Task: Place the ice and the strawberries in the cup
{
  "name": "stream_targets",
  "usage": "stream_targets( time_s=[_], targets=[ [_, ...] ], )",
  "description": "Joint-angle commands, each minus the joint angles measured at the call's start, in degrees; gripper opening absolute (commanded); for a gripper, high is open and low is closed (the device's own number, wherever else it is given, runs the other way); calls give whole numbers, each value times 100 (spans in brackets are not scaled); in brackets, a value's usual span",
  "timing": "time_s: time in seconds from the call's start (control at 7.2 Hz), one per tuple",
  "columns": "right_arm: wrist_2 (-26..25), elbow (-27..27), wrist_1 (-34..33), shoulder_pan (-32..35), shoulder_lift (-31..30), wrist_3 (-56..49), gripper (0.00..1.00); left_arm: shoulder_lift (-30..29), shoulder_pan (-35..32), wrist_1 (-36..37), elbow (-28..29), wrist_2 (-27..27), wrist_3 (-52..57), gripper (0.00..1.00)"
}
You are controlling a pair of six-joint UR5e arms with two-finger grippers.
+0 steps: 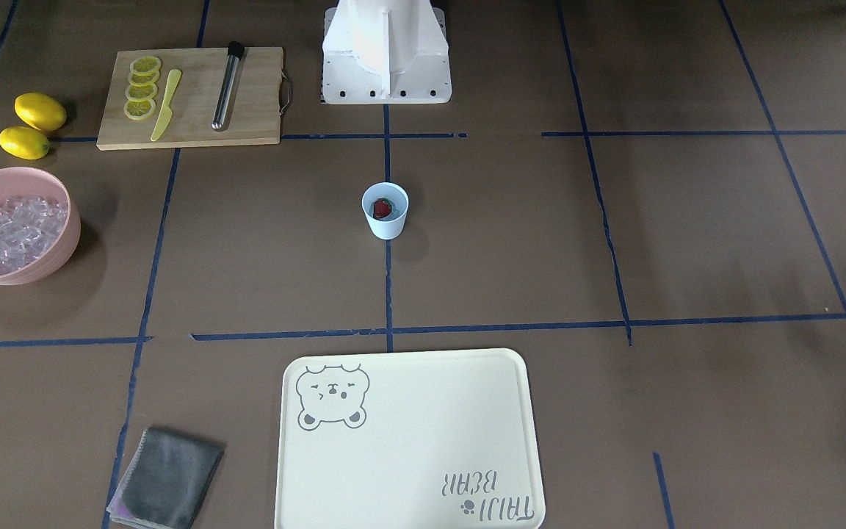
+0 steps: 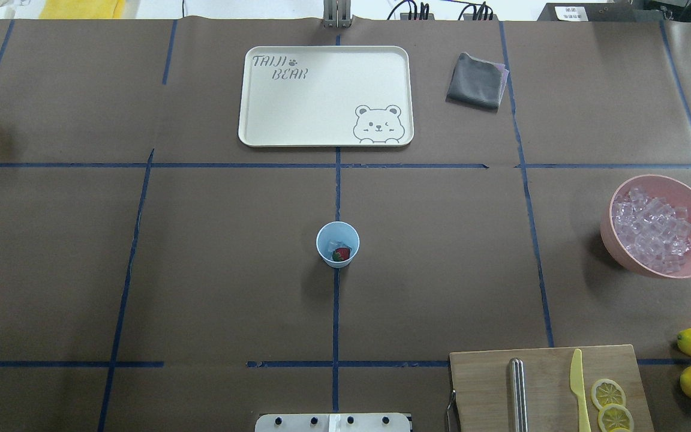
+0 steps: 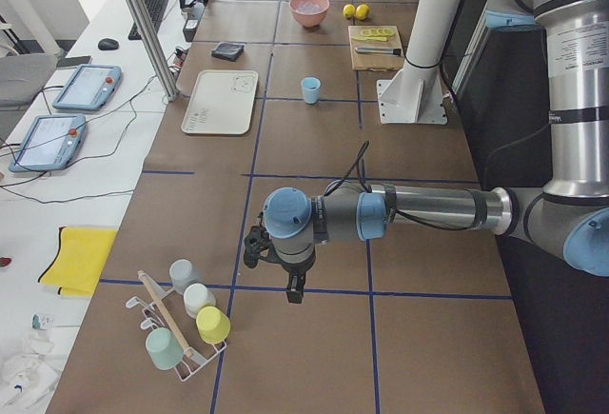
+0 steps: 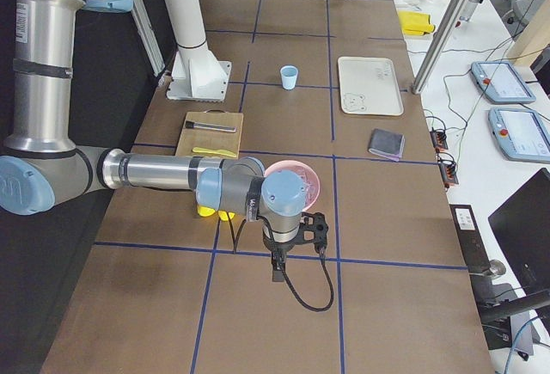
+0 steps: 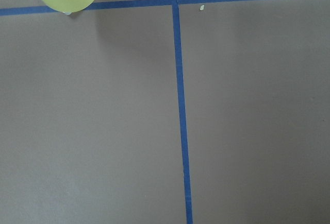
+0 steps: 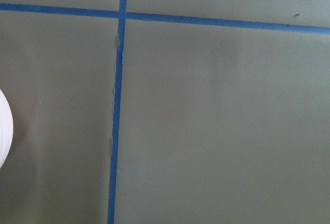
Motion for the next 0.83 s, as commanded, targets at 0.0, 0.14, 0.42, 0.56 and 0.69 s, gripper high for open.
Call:
stream_targets(
  time_s=[0.0, 0.14, 0.42, 0.56, 0.69],
  targets=[
    [0, -1, 0, 0, 14, 0, 100, 104, 0, -89, -14, 22, -38, 100],
    [-9, -1, 0, 0, 14, 0, 100, 97, 0, -80, 29, 300, -30, 100],
    [0, 8, 0, 0, 31, 9, 100, 35, 0, -107, -76, 1032, -30, 100],
    [0, 8, 0, 0, 40, 9, 100, 35, 8, -107, -76, 1024, -30, 100],
    [0, 8, 0, 0, 40, 9, 100, 44, 0, -107, -76, 1015, -21, 100]
  ],
)
